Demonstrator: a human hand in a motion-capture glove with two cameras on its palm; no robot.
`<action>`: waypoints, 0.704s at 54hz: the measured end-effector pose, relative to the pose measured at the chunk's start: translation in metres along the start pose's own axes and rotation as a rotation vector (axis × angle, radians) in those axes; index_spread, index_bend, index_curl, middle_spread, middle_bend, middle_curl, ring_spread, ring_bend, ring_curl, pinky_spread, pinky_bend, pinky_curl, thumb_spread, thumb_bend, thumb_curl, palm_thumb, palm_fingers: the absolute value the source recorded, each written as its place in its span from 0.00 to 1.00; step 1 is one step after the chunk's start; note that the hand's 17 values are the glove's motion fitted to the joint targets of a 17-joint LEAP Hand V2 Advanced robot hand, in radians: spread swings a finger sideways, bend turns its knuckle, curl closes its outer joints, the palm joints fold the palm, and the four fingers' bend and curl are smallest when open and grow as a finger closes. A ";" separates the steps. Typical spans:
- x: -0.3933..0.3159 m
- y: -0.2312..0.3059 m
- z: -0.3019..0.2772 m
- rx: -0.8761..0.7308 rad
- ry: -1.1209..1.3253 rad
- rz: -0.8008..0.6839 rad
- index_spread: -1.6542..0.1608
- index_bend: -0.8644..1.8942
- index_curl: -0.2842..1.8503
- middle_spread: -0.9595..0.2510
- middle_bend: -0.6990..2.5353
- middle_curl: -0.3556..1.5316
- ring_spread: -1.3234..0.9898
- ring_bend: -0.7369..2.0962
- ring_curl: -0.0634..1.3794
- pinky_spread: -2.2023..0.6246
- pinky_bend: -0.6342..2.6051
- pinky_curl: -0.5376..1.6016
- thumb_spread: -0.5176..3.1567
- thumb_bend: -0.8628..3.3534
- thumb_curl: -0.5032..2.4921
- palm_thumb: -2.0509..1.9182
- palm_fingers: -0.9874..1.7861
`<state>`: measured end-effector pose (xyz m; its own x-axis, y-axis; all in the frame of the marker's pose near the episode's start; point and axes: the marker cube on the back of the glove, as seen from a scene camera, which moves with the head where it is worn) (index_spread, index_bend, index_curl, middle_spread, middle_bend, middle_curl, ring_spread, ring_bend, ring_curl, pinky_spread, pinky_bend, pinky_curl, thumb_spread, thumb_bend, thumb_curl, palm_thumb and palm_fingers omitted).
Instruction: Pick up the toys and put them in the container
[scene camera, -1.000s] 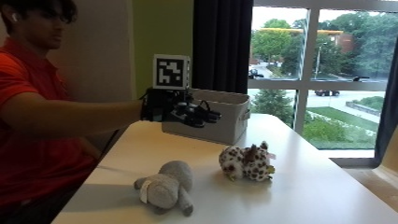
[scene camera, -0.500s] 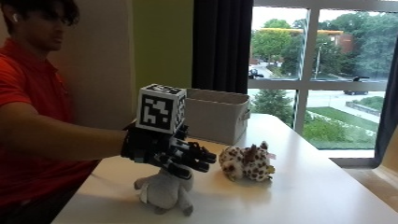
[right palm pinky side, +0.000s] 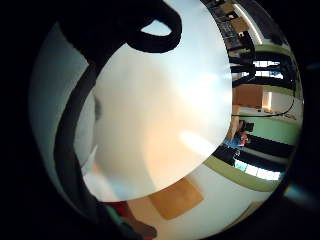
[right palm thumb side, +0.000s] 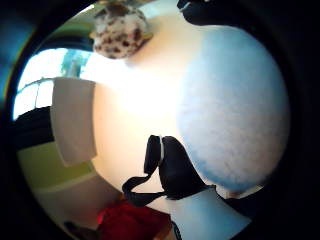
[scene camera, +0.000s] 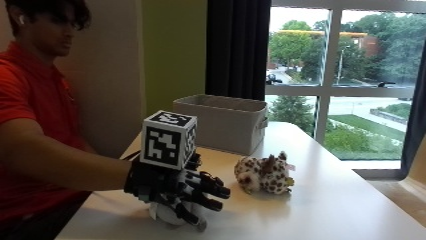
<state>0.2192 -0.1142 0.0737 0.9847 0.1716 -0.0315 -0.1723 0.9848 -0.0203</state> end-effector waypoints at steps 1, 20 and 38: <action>0.001 0.000 0.001 0.004 -0.001 0.000 0.68 0.38 0.34 0.71 0.26 0.33 0.54 0.32 0.23 0.80 0.42 0.40 0.46 0.20 0.27 0.52 0.34; 0.001 -0.001 0.014 -0.034 0.028 0.004 0.69 0.33 0.28 0.69 0.26 0.31 0.49 0.48 0.30 0.77 0.53 0.44 0.46 0.20 0.28 0.54 0.43; 0.000 0.004 0.017 0.040 -0.007 -0.004 0.67 0.37 0.25 0.54 0.38 0.38 0.41 0.59 0.35 0.70 0.48 0.41 0.49 0.21 0.30 0.57 0.56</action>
<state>0.2186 -0.1101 0.0903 0.9855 0.1676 -0.0250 -0.1672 0.9857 0.0193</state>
